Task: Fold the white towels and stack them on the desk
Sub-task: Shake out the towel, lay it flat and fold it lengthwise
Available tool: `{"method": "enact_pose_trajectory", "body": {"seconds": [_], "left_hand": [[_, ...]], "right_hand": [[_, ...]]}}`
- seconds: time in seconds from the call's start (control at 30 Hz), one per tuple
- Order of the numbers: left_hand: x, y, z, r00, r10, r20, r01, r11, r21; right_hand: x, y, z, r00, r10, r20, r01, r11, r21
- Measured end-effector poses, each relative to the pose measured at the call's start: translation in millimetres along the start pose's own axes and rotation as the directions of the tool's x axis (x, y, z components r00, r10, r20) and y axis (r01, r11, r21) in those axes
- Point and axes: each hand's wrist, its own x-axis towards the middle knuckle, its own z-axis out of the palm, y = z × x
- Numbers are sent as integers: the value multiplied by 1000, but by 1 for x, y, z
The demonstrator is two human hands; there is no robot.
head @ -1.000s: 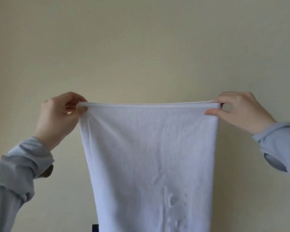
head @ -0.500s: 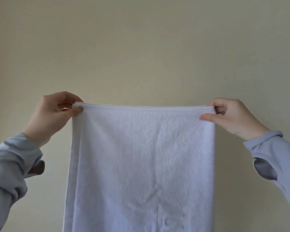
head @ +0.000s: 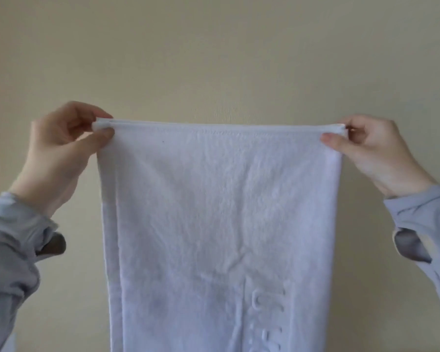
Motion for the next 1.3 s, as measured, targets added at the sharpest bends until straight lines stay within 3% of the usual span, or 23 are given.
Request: {"method": "enact_pose_trajectory", "body": {"seconds": [0.13, 0.4, 0.6, 0.83, 1.3], "left_hand": [[-17, -14, 2, 998, -58, -23, 61, 991, 120], [-23, -15, 7, 996, -88, -26, 90, 989, 117], [-20, -16, 21, 992, -125, -13, 126, 979, 162], [-28, -22, 45, 991, -133, 17, 131, 987, 90], [-65, 41, 171, 995, -73, 69, 77, 995, -61]], "right_hand": [[-14, 2, 26, 999, 37, 40, -27, 973, -230], [-20, 9, 23, 991, -32, 129, 35, 999, -25], [-20, 23, 17, 997, 9, 76, -9, 1000, -6], [-29, 35, -11, 999, 46, -14, -47, 999, -5], [-36, 55, -152, 981, 98, -169, -142, 950, -278]]}}
